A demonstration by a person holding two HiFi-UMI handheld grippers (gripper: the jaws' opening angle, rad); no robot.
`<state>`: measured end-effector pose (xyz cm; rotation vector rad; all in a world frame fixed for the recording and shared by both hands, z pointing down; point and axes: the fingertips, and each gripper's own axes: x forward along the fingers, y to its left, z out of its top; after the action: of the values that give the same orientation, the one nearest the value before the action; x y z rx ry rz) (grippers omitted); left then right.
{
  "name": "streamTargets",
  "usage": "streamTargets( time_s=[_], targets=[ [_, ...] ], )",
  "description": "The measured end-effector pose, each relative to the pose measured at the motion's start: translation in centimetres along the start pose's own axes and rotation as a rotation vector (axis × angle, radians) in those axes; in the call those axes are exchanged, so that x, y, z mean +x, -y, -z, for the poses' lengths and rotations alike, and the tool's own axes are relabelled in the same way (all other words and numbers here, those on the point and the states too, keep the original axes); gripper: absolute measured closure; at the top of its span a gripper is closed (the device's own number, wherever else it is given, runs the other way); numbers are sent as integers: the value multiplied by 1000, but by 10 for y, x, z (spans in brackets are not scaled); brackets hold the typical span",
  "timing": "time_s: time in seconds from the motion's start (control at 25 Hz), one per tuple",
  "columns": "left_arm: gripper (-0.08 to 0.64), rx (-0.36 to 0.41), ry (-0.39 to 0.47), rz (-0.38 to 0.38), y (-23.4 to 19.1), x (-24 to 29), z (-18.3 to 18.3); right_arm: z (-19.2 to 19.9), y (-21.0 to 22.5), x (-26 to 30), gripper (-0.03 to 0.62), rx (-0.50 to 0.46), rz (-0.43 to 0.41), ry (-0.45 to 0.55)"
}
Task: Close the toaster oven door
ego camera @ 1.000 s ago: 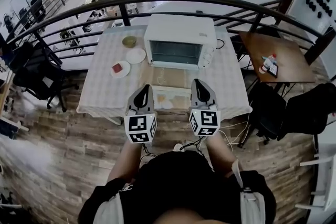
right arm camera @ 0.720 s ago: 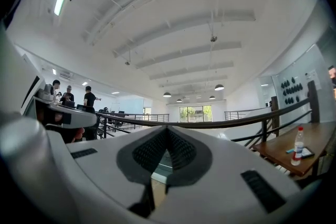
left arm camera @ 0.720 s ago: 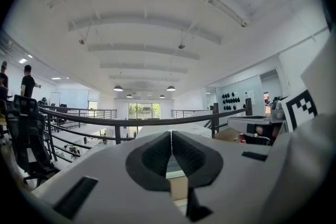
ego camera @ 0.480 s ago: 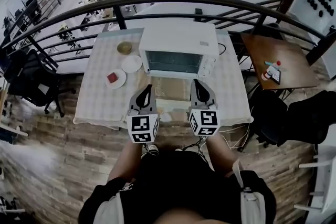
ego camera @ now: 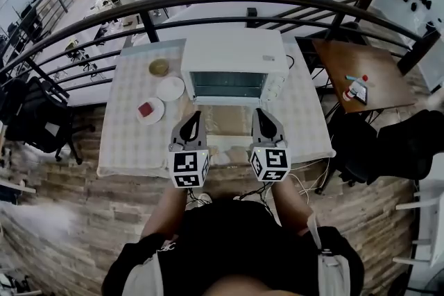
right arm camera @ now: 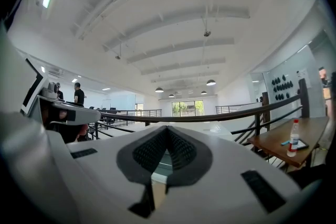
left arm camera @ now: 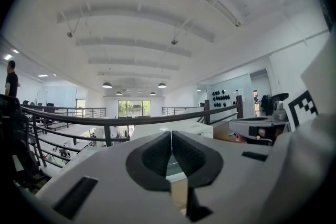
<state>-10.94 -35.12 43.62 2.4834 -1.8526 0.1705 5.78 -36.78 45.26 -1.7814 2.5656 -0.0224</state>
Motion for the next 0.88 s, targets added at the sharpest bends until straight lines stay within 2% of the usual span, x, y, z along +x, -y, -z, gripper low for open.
streamTargets(
  time_s=[0.28, 0.36, 0.48, 0.88],
  targets=[
    [546, -6, -22, 28, -4, 7, 15, 29, 0, -1, 587, 12, 21, -41],
    [546, -8, -30, 29, -6, 9, 19, 44, 0, 0, 543, 19, 15, -75],
    [546, -17, -38, 26, -10, 10, 24, 67, 2, -3, 520, 31, 28, -130],
    [545, -9, -85, 29, -10, 13, 35, 140, 24, -24, 488, 95, 105, -296]
  ],
)
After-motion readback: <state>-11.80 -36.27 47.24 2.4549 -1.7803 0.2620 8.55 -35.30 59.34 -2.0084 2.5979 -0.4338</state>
